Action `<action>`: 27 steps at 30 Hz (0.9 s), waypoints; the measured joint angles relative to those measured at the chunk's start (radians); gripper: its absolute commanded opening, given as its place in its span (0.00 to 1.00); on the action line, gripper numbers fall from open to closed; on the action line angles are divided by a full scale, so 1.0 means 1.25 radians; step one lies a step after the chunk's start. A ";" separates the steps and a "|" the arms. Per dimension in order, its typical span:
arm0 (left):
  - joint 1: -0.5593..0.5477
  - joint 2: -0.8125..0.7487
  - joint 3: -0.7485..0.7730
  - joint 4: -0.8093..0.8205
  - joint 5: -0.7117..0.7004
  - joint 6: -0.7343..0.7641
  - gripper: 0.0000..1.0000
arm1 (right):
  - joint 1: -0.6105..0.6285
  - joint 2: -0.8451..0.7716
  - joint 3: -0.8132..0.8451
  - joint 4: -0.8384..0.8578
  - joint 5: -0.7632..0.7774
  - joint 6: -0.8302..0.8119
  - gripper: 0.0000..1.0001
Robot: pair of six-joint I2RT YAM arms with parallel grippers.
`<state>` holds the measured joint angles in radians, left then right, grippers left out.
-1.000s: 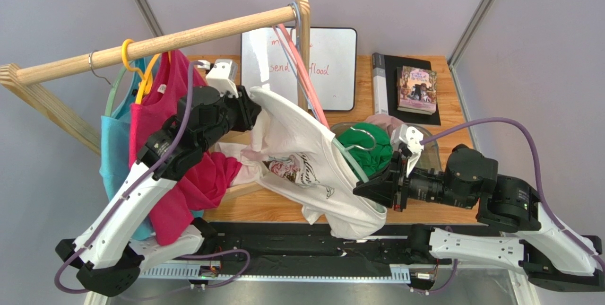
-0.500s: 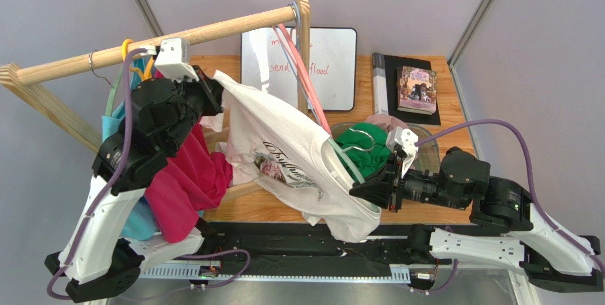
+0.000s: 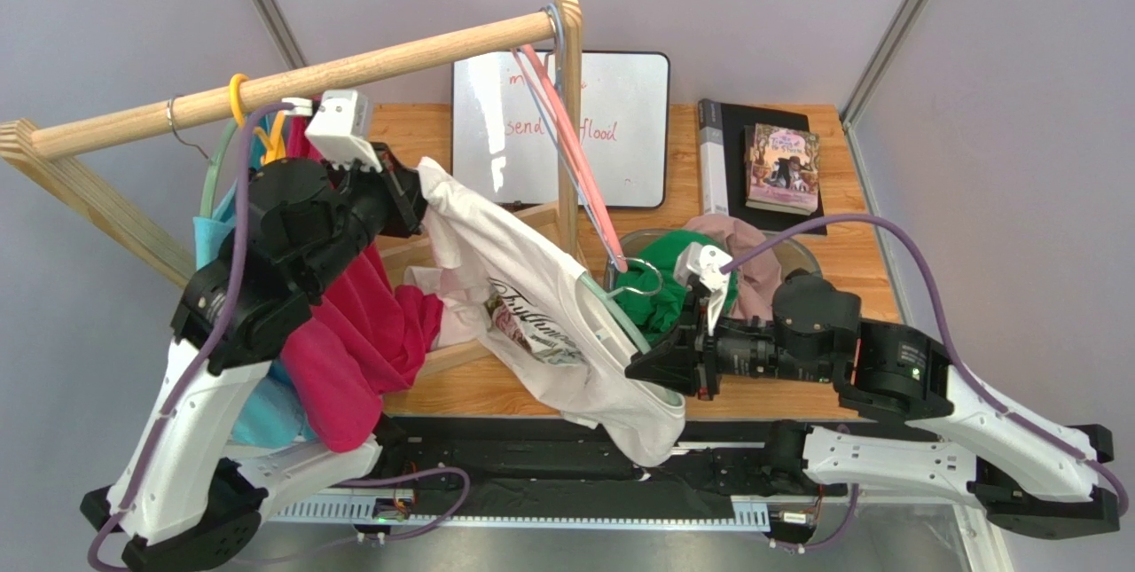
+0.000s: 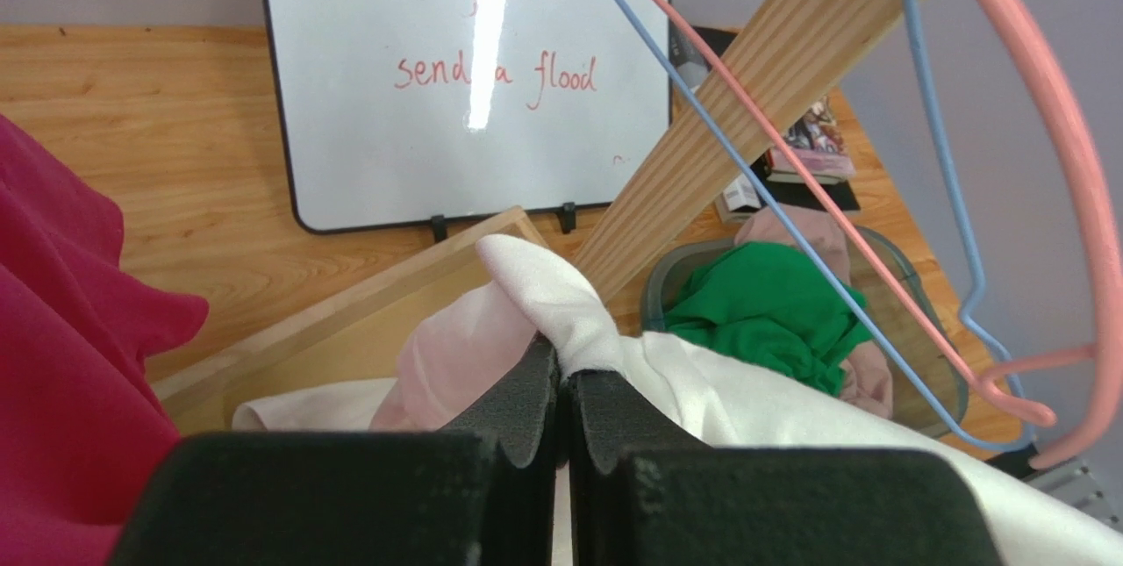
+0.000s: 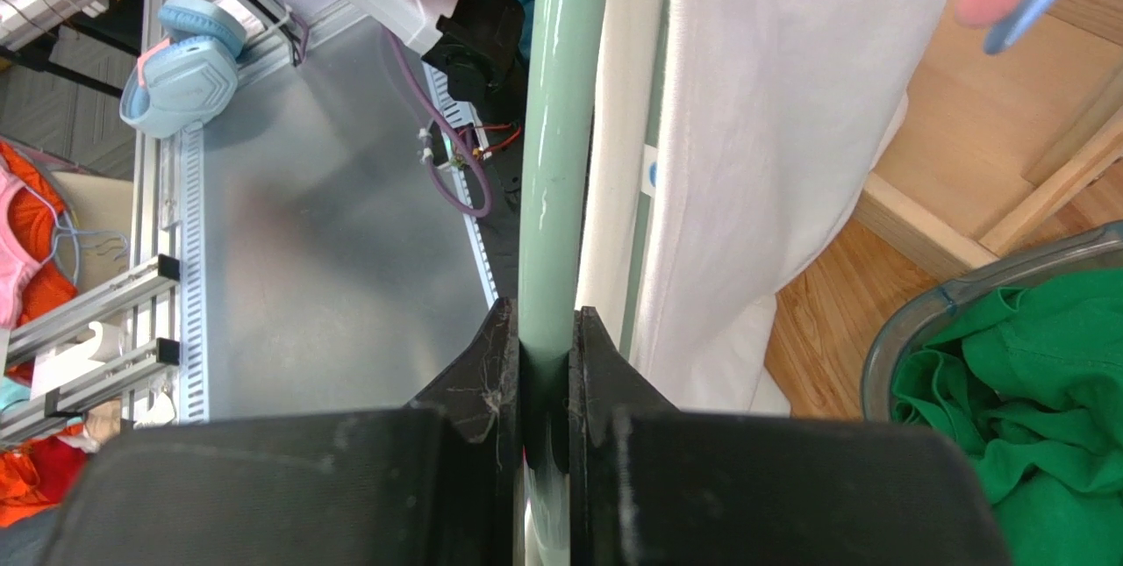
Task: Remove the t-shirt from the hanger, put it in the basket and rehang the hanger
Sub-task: Remove the tshirt from the hanger
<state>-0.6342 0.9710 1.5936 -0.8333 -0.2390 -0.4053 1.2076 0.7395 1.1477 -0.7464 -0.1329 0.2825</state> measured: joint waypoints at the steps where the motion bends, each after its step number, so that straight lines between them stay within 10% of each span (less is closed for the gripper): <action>1: 0.005 -0.013 0.002 -0.001 0.013 0.000 0.00 | 0.001 0.013 0.003 0.002 -0.001 -0.001 0.00; 3: 0.012 -0.032 0.011 0.000 0.038 0.001 0.03 | 0.002 0.031 0.012 0.002 -0.004 -0.003 0.00; 5: 0.015 -0.043 0.015 0.002 0.037 -0.001 0.36 | 0.005 0.045 0.026 0.002 -0.004 -0.005 0.00; 8: 0.006 -0.068 0.015 -0.025 0.030 -0.038 0.56 | 0.005 0.067 0.052 0.004 0.027 0.002 0.00; 27: -0.109 -0.154 -0.212 0.132 0.336 -0.138 0.56 | 0.000 0.311 0.237 0.023 0.163 0.018 0.00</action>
<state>-0.7700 0.7788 1.3281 -0.6678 0.1806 -0.5774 1.2072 1.1286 1.4433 -0.7174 0.0704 0.3054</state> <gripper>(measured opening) 0.551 0.063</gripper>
